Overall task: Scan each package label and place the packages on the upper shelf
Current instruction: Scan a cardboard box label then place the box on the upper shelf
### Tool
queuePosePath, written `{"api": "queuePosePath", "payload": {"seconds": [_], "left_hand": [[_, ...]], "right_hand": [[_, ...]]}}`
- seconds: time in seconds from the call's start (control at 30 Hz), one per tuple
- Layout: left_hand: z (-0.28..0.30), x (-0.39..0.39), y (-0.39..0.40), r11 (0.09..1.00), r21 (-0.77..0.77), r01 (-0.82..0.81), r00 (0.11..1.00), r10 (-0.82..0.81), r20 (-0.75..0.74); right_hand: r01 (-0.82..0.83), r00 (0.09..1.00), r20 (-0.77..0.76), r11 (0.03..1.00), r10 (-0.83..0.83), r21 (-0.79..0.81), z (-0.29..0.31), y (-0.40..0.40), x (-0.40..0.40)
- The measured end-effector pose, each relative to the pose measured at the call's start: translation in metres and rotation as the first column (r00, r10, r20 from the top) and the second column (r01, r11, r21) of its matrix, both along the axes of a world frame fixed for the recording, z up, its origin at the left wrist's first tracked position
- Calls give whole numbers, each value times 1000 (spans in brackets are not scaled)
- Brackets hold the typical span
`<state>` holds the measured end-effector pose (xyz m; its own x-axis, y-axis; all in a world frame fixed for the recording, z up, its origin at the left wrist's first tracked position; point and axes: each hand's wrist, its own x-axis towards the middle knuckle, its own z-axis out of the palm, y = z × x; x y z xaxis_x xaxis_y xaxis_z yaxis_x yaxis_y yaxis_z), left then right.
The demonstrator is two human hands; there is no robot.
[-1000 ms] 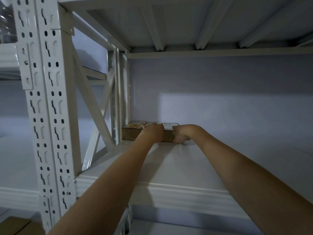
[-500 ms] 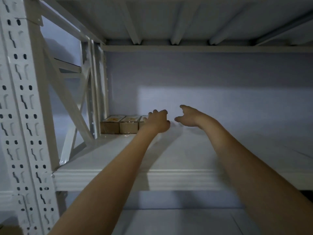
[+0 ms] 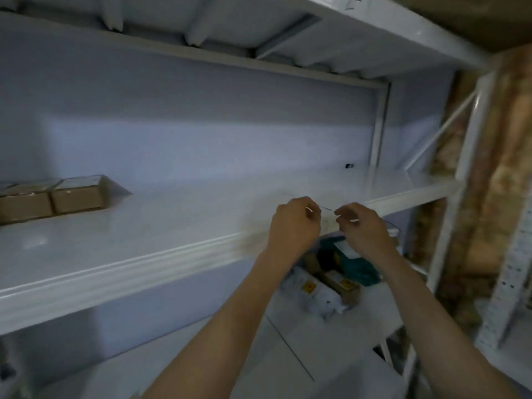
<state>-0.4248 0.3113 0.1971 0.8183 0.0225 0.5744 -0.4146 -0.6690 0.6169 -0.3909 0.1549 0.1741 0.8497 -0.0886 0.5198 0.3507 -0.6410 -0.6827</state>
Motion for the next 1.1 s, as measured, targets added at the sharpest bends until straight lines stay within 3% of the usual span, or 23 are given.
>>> {"api": "queuePosePath", "payload": {"seconds": [0.1, 0.23, 0.53, 0.73, 0.97, 1.1], "left_hand": [[-34, 6, -55, 996, -7, 83, 994, -84, -72], [-84, 35, -106, 993, 21, 113, 953, -103, -284], [-180, 115, -156, 969, -180, -171, 805, 32, -592], [-223, 151, -172, 891, -312, -330, 658, -20, -753], [-253, 219, -169, 818, -392, -421, 601, -71, -796], [-261, 270, -153, 703, -509, -496, 553, -196, -810]], "right_hand": [[25, 993, -115, 1000, -25, -7, -37, -50, 4], [37, 967, -252, 998, -22, 54, -80, -104, 22], [11, 893, -442, 978, 84, 207, -162, -207, 90], [-10, 810, -573, 979, 126, 202, -189, -209, 140], [-86, 740, -638, 971, 213, 225, -209, -174, 215], [-114, 700, -668, 963, 252, 244, -220, -146, 268]]}}
